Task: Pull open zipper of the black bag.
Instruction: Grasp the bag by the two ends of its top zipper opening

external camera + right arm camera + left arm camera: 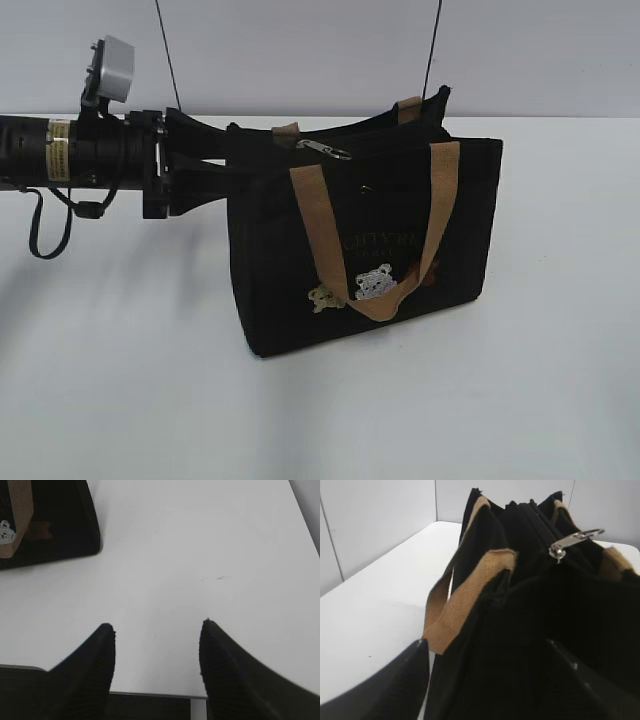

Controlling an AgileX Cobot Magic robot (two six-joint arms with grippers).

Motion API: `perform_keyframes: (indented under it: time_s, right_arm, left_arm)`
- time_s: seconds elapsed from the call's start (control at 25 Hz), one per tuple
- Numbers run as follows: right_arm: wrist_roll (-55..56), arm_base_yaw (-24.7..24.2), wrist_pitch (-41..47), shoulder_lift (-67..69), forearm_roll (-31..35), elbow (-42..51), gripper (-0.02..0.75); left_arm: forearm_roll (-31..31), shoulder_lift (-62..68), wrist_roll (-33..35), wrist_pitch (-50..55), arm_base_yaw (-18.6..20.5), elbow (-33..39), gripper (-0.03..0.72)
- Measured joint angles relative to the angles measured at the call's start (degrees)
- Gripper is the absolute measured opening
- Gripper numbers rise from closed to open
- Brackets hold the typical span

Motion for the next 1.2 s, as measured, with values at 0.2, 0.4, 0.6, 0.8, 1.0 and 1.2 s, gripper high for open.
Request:
perform_keyframes:
  time_s: [0.2,0.4,0.6,0.8,1.0,1.2]
  right_arm:
    - [0.0,0.0,0.0,0.0,0.0,0.0,0.411]
    - [0.0,0.0,0.0,0.0,0.0,0.0,0.411]
    - [0.0,0.0,0.0,0.0,0.0,0.0,0.411]
    - [0.0,0.0,0.0,0.0,0.0,0.0,0.411]
    - [0.0,0.0,0.0,0.0,0.0,0.0,0.411]
    - [0.0,0.0,0.0,0.0,0.0,0.0,0.411]
  left_arm:
    - [-0.4,2.3,0.0,0.0,-2.0,-2.8,0.484]
    - [-1.9,2.4,0.0,0.3,-2.3,-3.1,0.407]
    - [-3.6,2.4,0.0,0.7,-2.3,-3.1,0.209]
    - [-4.0,2.5,0.0,0.8,-2.3,-3.1,0.066]
    - [-4.0,2.5,0.0,0.8,-2.3,-3.1,0.042]
    - [-2.9,2.5,0.0,0.8,-2.3,-3.1,0.036]
